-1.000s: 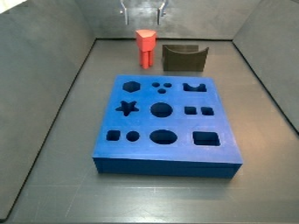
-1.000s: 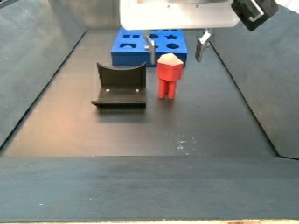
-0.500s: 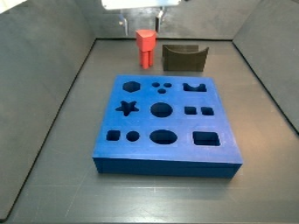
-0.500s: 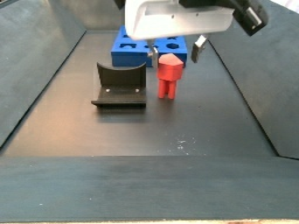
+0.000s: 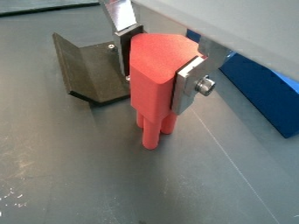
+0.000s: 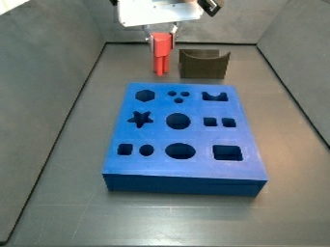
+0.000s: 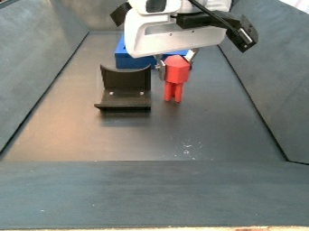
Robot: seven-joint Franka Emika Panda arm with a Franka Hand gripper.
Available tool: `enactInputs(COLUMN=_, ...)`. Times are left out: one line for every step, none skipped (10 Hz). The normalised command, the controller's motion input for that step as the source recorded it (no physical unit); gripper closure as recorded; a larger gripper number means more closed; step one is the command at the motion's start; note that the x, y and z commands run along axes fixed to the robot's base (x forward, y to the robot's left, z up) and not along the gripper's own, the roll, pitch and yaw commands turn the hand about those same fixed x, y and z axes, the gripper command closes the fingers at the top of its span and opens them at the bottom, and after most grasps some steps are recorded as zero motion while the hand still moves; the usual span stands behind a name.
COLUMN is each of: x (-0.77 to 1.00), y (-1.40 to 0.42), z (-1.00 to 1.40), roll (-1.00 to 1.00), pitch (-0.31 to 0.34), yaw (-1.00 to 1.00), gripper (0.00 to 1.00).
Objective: Pick up the 3 prong object. Move to above the board. Insert the 3 prong object.
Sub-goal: Pick up the 3 prong object.
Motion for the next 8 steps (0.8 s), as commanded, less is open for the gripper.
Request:
enactInputs(x=0.00, y=0.00, z=0.00, roll=0.00, pitch=0.000, yaw=0.00, gripper=1.00)
enactInputs(x=0.00, y=0.00, z=0.00, roll=0.00, pitch=0.000, yaw=0.00, gripper=1.00)
enactInputs(x=0.00, y=0.00, z=0.00, roll=0.00, pitch=0.000, yaw=0.00, gripper=1.00)
enactInputs(x=0.00, y=0.00, z=0.00, roll=0.00, pitch=0.000, yaw=0.00, gripper=1.00)
enactInputs(x=0.00, y=0.00, z=0.00, roll=0.00, pitch=0.000, yaw=0.00, gripper=1.00)
enactInputs(x=0.00, y=0.00, z=0.00, roll=0.00, pitch=0.000, yaw=0.00, gripper=1.00)
enactInputs(x=0.00, y=0.00, z=0.00, roll=0.00, pitch=0.000, yaw=0.00, gripper=1.00)
enactInputs(x=0.00, y=0.00, z=0.00, roll=0.00, pitch=0.000, yaw=0.00, gripper=1.00)
